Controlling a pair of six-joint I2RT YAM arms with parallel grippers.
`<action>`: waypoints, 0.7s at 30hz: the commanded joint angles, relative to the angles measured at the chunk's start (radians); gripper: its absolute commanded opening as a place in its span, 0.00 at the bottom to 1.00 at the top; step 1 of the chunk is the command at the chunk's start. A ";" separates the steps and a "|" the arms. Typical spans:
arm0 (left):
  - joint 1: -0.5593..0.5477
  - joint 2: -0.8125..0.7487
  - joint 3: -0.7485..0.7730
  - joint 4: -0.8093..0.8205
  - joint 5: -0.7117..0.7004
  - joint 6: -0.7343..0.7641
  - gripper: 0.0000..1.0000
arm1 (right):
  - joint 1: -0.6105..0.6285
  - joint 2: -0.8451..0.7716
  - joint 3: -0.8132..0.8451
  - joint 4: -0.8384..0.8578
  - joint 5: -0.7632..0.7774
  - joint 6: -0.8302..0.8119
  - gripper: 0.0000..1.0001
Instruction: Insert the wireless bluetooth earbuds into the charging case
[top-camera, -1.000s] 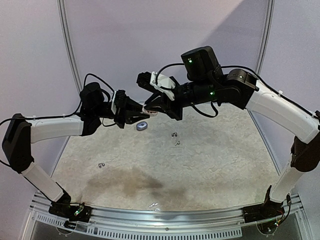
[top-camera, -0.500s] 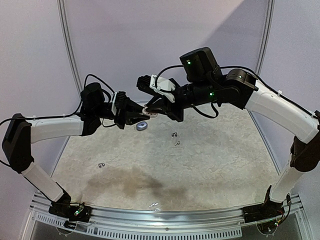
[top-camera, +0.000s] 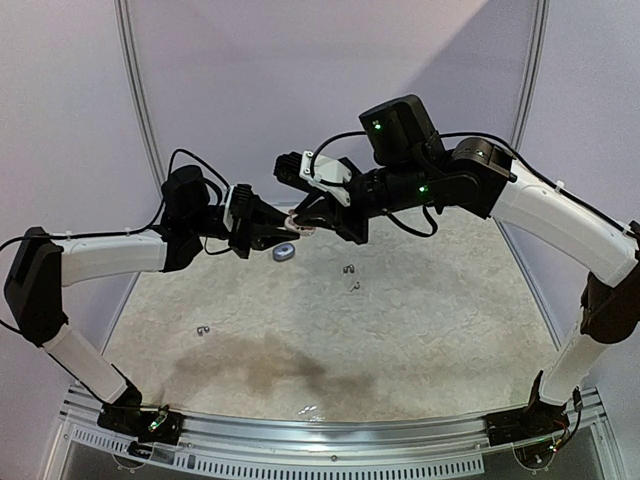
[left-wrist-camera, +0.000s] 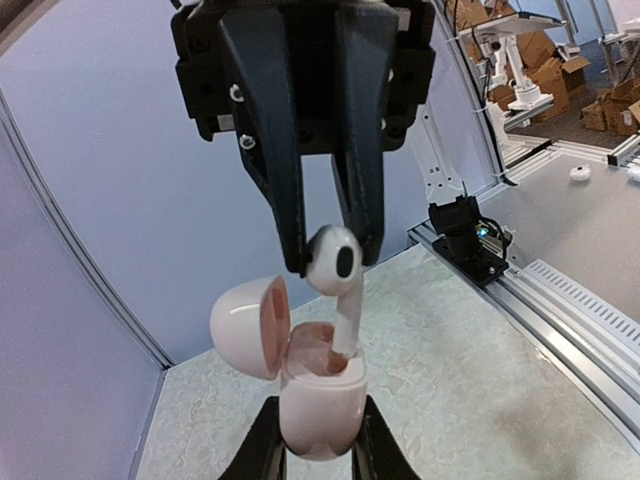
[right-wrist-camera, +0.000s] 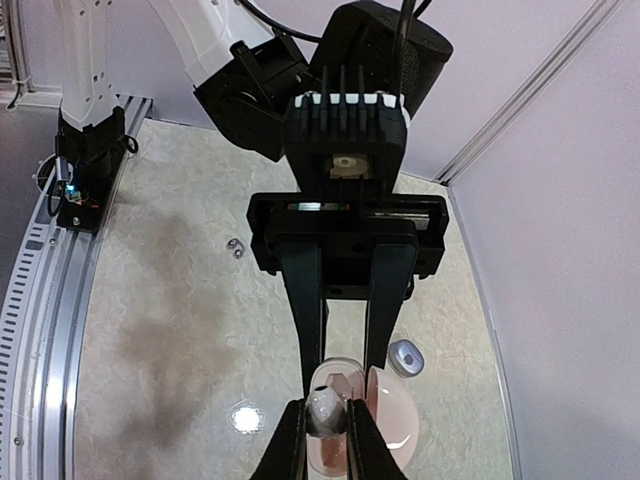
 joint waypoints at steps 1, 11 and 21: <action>0.008 -0.018 0.014 -0.019 0.007 0.013 0.00 | 0.004 -0.010 0.024 -0.004 0.017 -0.005 0.00; 0.008 -0.022 0.011 -0.012 0.009 0.012 0.00 | 0.004 0.001 0.018 -0.037 0.022 -0.006 0.00; 0.007 -0.020 0.013 -0.012 0.013 0.014 0.00 | 0.004 0.026 0.031 -0.047 0.045 -0.029 0.00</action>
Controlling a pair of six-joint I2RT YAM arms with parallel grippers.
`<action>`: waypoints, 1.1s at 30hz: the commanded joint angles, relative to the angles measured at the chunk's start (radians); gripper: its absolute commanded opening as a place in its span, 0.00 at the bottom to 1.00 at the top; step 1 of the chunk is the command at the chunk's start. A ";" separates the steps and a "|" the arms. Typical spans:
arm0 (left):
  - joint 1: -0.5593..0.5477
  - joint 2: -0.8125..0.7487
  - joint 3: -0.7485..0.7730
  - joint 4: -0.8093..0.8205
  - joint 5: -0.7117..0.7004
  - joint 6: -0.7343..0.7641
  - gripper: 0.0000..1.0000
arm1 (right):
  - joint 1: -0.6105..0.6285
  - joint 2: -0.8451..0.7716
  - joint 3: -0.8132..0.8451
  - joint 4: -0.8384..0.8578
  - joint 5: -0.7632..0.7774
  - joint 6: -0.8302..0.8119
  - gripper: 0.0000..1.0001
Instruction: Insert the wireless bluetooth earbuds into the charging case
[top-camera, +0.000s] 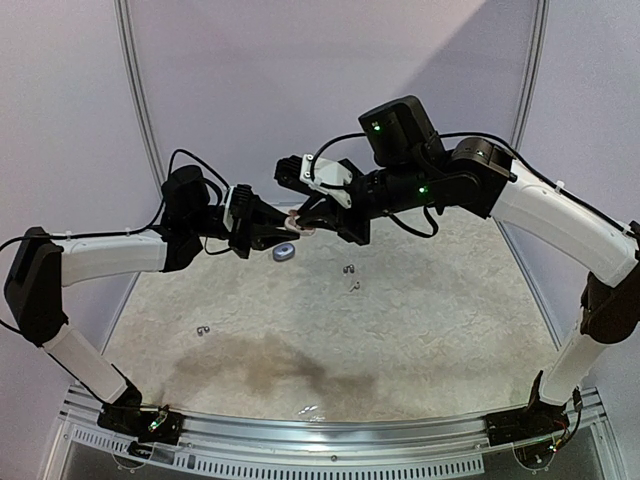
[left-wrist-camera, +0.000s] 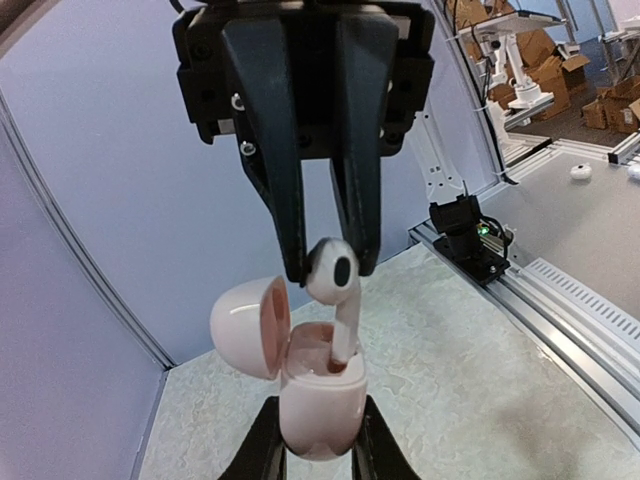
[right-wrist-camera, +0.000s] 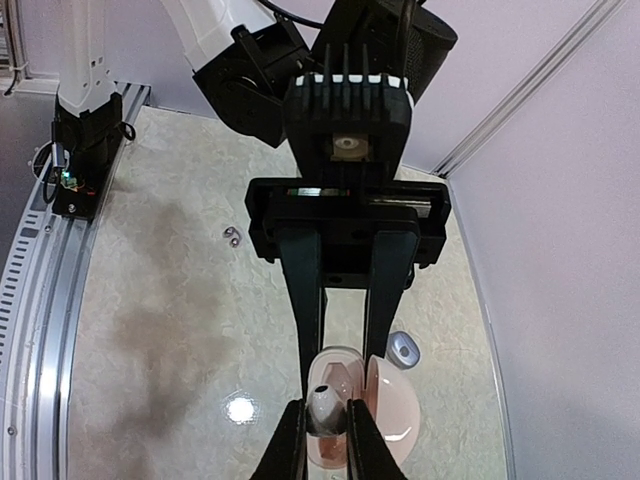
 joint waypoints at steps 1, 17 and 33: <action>0.005 -0.019 0.014 -0.012 0.014 0.007 0.00 | 0.005 0.026 0.032 -0.018 0.023 -0.013 0.00; 0.002 -0.016 0.016 -0.010 0.018 0.018 0.00 | 0.004 0.111 0.108 -0.045 0.059 -0.071 0.14; 0.016 -0.002 0.016 -0.005 -0.089 -0.103 0.00 | 0.004 0.032 0.112 0.204 -0.021 0.076 0.35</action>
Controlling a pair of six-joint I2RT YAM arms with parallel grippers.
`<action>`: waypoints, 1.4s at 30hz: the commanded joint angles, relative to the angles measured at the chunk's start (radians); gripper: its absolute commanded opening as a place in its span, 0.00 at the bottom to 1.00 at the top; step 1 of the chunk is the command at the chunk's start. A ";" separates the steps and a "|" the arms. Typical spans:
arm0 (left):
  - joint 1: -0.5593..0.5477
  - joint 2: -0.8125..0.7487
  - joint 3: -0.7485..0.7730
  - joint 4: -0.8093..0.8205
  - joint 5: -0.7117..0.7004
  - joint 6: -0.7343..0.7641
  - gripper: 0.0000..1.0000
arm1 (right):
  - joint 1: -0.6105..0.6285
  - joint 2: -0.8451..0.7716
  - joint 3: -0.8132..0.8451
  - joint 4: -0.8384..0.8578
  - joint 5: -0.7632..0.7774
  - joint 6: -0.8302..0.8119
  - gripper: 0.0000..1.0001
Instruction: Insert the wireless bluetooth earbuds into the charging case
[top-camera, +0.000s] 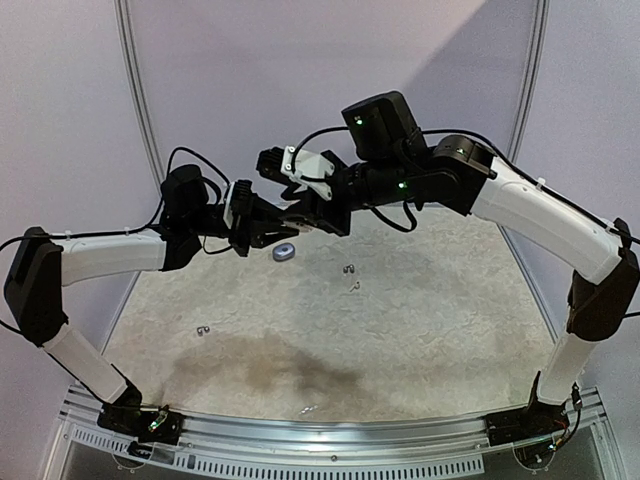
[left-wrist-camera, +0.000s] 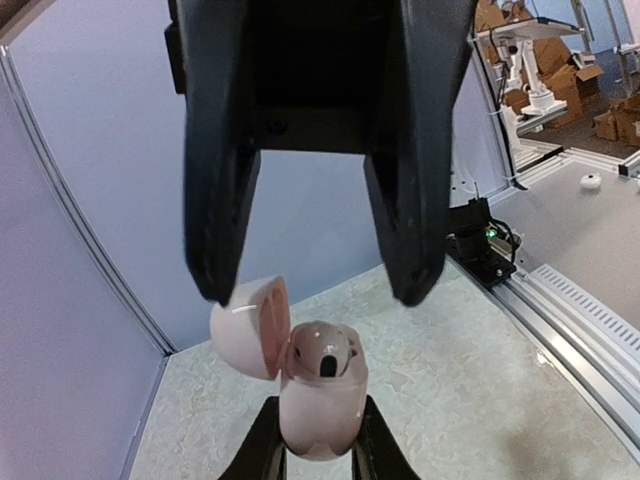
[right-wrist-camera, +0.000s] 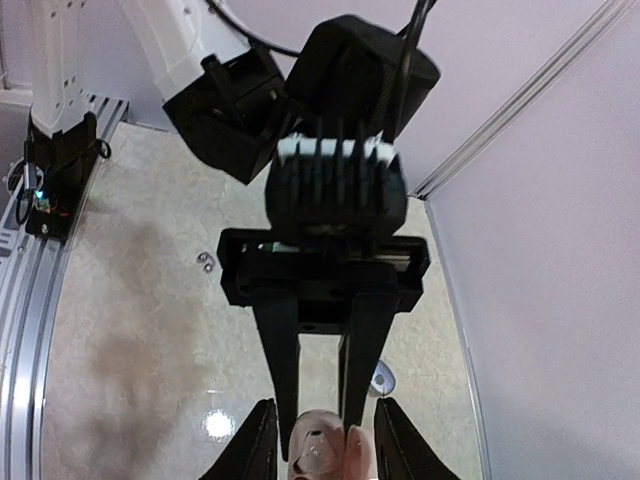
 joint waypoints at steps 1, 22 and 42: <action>0.012 0.000 0.010 0.011 -0.092 -0.096 0.00 | -0.002 -0.073 0.007 0.214 -0.053 0.141 0.36; 0.084 -0.029 -0.058 0.073 -0.463 -0.337 0.00 | -0.256 0.233 0.148 -0.406 0.258 1.088 0.62; 0.083 -0.030 -0.066 0.065 -0.451 -0.323 0.00 | -0.356 0.592 0.139 -0.398 0.220 1.448 0.48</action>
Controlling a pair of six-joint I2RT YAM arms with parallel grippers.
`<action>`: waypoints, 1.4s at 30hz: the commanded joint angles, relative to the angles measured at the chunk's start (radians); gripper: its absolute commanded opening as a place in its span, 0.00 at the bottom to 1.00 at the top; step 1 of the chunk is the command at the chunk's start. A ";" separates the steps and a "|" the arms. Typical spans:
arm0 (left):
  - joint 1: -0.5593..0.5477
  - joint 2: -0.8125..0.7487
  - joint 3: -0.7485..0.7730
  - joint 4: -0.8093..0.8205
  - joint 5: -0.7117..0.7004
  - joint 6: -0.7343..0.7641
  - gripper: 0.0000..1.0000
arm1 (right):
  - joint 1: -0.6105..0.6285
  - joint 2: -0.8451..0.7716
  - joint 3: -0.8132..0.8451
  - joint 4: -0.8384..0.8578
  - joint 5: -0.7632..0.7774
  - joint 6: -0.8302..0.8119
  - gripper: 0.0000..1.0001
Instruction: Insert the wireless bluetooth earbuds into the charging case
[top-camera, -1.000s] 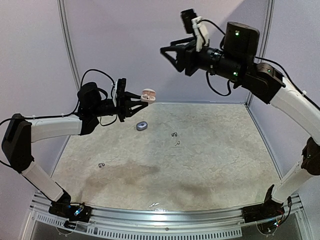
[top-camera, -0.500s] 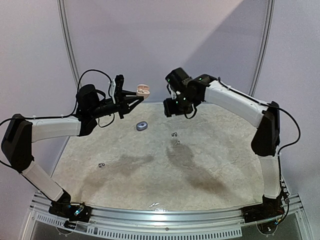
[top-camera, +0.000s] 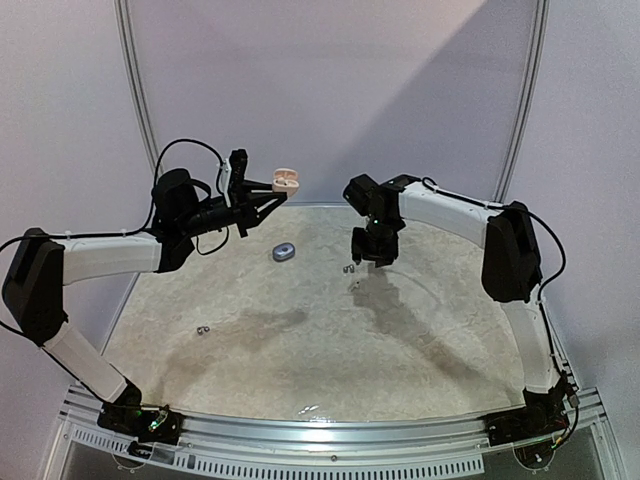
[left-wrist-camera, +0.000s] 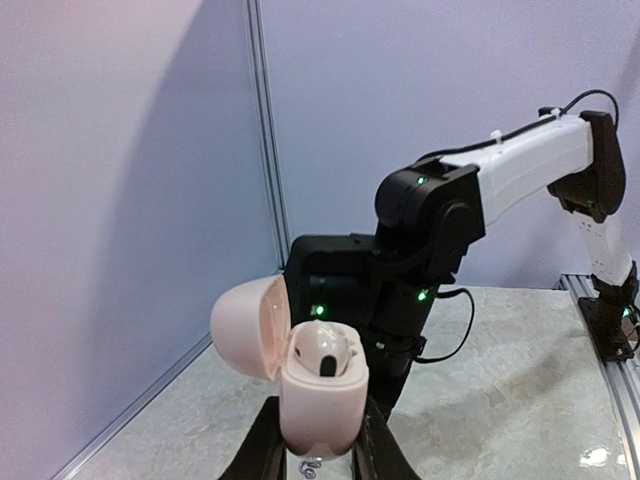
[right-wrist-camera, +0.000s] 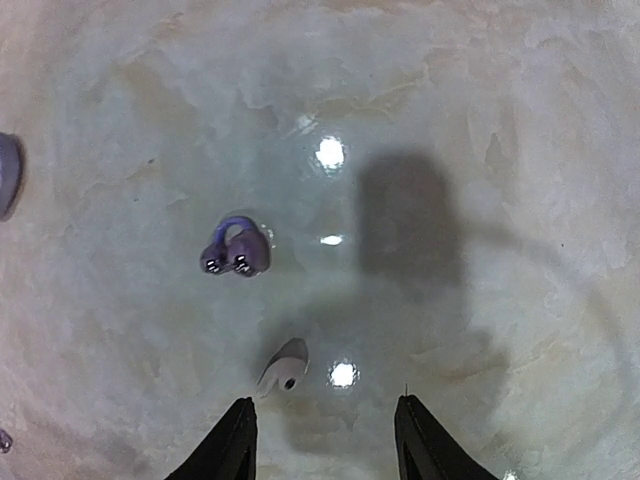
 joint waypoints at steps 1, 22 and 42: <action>0.008 -0.027 -0.016 -0.011 0.010 0.006 0.00 | 0.009 0.087 0.045 -0.023 0.007 0.101 0.48; 0.013 -0.018 -0.023 0.019 0.009 0.001 0.00 | 0.016 0.136 0.121 0.030 -0.076 0.137 0.39; 0.035 -0.027 -0.034 0.031 -0.001 0.012 0.00 | -0.032 0.054 -0.070 0.207 -0.227 0.344 0.32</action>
